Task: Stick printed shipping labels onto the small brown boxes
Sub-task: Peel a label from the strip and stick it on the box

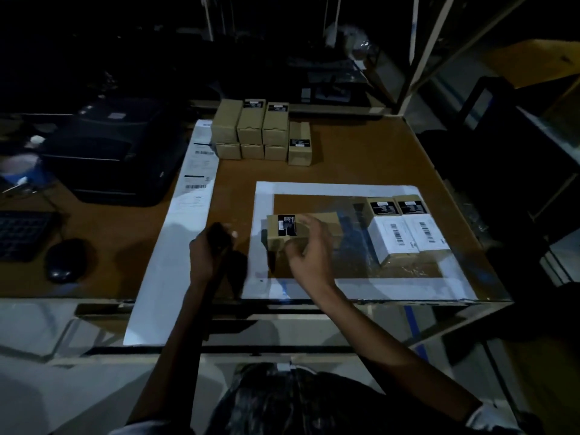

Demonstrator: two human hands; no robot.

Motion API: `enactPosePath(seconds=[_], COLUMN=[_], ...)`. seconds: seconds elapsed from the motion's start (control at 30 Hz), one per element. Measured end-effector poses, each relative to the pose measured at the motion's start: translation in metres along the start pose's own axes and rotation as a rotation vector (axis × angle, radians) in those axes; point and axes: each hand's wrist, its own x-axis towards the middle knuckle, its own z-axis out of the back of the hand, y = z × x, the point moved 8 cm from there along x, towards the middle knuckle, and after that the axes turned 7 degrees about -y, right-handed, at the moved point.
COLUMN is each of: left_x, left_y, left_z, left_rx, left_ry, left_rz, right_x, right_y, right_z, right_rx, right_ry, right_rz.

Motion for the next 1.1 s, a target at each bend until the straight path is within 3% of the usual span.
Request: enactPosePath(seconds=[0.1,0.2,0.3,0.5,0.67,0.83,1.1], left_x=[0.01,0.026,0.049,0.079,0.078,0.079,0.102], left_y=[0.022,0.033,0.053,0.114,0.124,0.119,0.114], left_z=[0.009,0.022,0.032,0.034,0.036,0.041,0.041], left_rx=[-0.038,-0.064,-0.023,0.178,0.25,0.197,0.135], left_ry=[0.048,0.068,0.068,0.358,0.49,0.418,0.232], left_rz=[0.107,0.061,0.054,0.157,0.104,-0.059,-0.016], right_x=[-0.007,-0.015,-0.014,-0.002,0.014,0.028,0.028], right_y=[0.008,0.01,0.008,0.011,0.025,0.029,0.009], right_z=[-0.035,-0.074,-0.116,-0.198,-0.239,-0.259,-0.265], right_rx=[0.094,0.163,0.206,0.26,0.326,0.298,0.37], right_ry=[0.17,0.3,0.315,0.296,0.212,0.263,0.155], right_rz=[-0.048,-0.142,-0.283,-0.515,-0.646,-0.76,-0.733])
